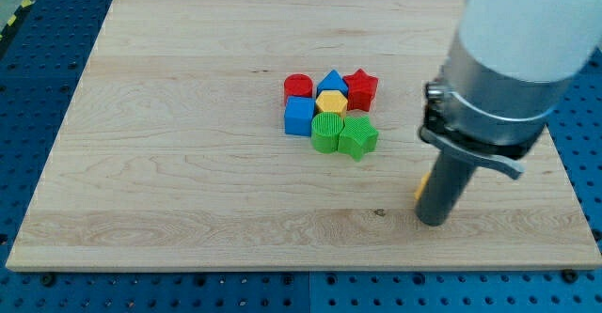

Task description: Move the yellow heart to the top right of the green star

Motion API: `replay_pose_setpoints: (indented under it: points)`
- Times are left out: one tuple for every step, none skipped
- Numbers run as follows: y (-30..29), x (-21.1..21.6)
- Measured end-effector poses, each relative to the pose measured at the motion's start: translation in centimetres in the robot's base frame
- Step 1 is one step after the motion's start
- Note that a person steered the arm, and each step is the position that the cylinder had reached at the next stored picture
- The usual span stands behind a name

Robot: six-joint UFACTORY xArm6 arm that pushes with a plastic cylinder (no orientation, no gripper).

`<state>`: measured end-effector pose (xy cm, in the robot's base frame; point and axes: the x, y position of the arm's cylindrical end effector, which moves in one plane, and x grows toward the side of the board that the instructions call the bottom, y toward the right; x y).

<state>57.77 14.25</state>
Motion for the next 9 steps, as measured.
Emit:
replay_pose_setpoints:
  points:
    - [3.2, 1.1]
    - [6.0, 1.2]
    - [4.4, 1.2]
    - [2.9, 0.4]
    - [0.6, -0.5]
    - [0.6, -1.8]
    - [0.9, -3.4]
    - [0.9, -4.5]
    - [3.1, -4.8]
